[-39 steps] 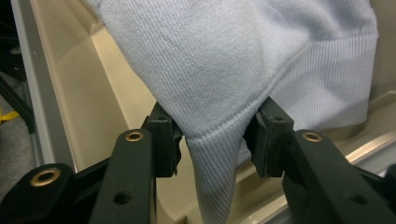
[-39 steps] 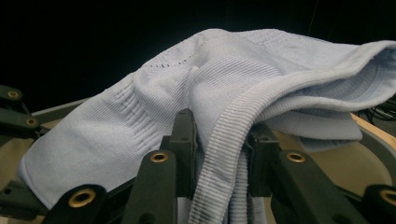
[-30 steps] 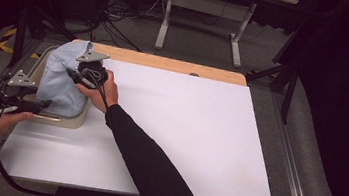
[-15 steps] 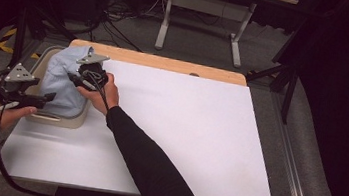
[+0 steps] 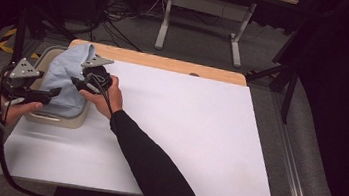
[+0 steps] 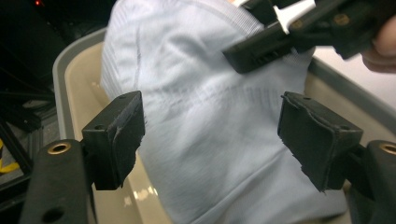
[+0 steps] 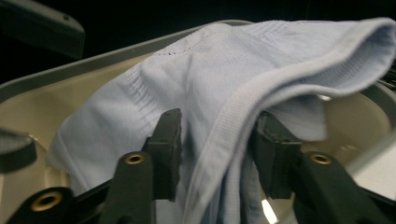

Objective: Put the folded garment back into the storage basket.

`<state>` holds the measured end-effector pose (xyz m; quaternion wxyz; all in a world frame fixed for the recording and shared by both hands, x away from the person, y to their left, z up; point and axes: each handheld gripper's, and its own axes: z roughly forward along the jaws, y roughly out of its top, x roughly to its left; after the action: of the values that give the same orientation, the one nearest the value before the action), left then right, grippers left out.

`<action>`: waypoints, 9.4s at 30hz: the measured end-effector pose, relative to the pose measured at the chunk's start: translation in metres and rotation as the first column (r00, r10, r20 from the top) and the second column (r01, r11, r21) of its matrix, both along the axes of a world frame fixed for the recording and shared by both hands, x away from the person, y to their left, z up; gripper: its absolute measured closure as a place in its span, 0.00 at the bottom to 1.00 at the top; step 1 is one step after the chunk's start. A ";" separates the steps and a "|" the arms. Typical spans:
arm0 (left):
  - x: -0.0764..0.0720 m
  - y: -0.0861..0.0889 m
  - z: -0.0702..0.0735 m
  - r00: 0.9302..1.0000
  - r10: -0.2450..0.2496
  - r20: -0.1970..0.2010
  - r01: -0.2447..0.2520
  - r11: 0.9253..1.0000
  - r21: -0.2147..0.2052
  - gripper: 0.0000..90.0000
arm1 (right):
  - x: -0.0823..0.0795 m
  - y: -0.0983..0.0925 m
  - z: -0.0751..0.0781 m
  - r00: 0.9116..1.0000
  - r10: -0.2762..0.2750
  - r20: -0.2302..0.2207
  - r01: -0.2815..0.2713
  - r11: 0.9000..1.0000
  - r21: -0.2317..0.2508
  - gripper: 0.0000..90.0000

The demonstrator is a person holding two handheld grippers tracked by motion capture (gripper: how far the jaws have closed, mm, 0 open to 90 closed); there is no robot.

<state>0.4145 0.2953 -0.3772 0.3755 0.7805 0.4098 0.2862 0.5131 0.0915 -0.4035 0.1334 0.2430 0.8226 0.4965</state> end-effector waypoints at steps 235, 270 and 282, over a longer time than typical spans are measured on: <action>0.057 -0.056 0.004 0.997 -0.022 0.079 0.018 0.999 0.044 0.29 | -0.173 -0.332 -0.005 0.943 -0.186 0.276 0.224 0.968 -0.112 0.29; 0.038 -0.084 0.004 0.980 -0.137 0.142 0.137 0.990 0.011 0.07 | -0.171 -0.333 -0.007 0.930 -0.234 0.282 0.271 0.958 -0.097 0.14; 0.030 -0.085 0.003 0.975 -0.153 0.158 0.160 0.987 -0.029 0.06 | -0.171 -0.332 -0.007 0.928 -0.237 0.286 0.275 0.957 -0.098 0.15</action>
<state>0.4449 0.2104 -0.3742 0.4438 0.7777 0.3223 0.3072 0.3422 -0.2410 -0.4102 0.3246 0.2685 0.7896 0.4462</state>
